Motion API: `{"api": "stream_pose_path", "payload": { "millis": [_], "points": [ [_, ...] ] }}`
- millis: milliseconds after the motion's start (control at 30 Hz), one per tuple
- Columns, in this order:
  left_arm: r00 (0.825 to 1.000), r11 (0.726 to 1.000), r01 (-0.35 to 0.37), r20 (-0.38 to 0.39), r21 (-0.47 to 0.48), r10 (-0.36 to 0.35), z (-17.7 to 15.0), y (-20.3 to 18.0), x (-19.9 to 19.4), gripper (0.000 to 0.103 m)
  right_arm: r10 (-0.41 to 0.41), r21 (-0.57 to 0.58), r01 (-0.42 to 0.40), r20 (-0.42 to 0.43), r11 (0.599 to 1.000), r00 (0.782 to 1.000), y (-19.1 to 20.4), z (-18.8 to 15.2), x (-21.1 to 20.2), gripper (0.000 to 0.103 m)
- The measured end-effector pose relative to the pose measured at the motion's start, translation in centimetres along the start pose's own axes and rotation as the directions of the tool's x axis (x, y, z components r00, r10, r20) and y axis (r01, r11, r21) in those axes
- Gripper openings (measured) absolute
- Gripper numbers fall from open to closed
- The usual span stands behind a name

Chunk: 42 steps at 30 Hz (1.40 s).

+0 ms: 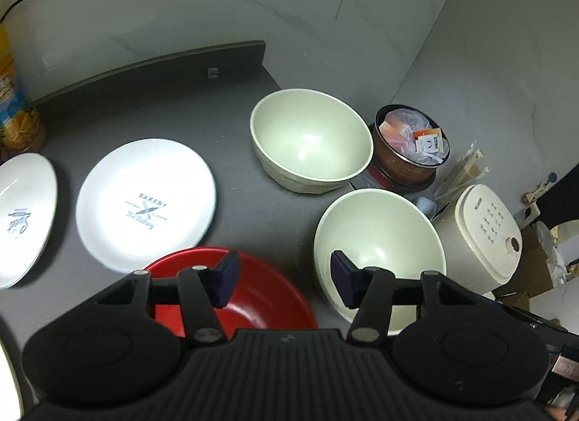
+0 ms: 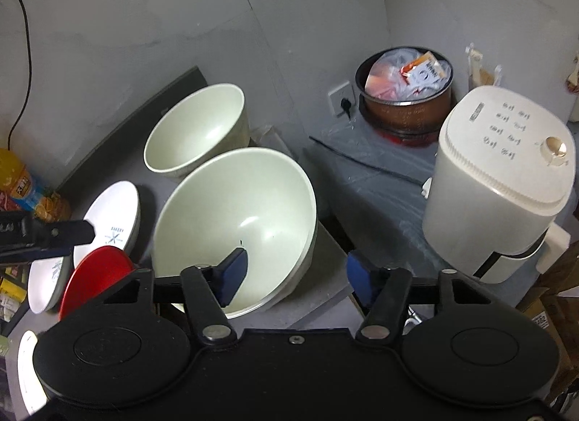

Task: Organize plates and bowls
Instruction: 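Move the right gripper to the larger cream bowl and close on its rim, then lift the larger cream bowl with the right gripper over the red bowl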

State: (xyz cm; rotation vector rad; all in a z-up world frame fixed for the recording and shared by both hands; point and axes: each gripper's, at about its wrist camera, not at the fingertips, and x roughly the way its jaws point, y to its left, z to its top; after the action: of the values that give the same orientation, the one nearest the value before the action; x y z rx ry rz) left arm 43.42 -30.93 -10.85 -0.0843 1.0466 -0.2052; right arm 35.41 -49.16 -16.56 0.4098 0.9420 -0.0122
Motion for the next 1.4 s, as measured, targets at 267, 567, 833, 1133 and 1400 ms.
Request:
{"api": "stream_pose_path", "payload": {
  "millis": [267,567,833,1133,1400],
  "points": [
    [0.995,0.998,0.060,-0.086,0.007,-0.059,0.8,-1.8,4.9,0.039,0.042,0.009,-0.042,-0.058,0.999,0.997,-0.8,0.4,2.6,0.036],
    [0.984,0.998,-0.016,-0.174,0.055,0.025,0.9,-2.8,9.9,0.020,0.052,0.006,-0.051,-0.095,0.999,0.994,-1.1,0.3,4.7,0.034],
    [0.972,0.998,-0.029,-0.230,0.057,0.042,1.5,-3.2,12.2,0.011,0.029,0.007,-0.029,-0.104,1.000,0.994,-0.8,0.4,5.6,0.019],
    [0.980,0.997,0.039,-0.199,0.069,-0.024,1.9,-3.6,10.1,0.009,0.011,0.040,-0.009,-0.043,0.999,0.999,-0.7,0.3,2.8,0.018],
    [0.988,0.995,0.074,-0.138,0.060,-0.065,2.4,-2.9,6.4,0.009,0.034,0.069,-0.036,0.028,0.997,0.999,1.2,1.1,-0.4,0.019]
  ]
}}
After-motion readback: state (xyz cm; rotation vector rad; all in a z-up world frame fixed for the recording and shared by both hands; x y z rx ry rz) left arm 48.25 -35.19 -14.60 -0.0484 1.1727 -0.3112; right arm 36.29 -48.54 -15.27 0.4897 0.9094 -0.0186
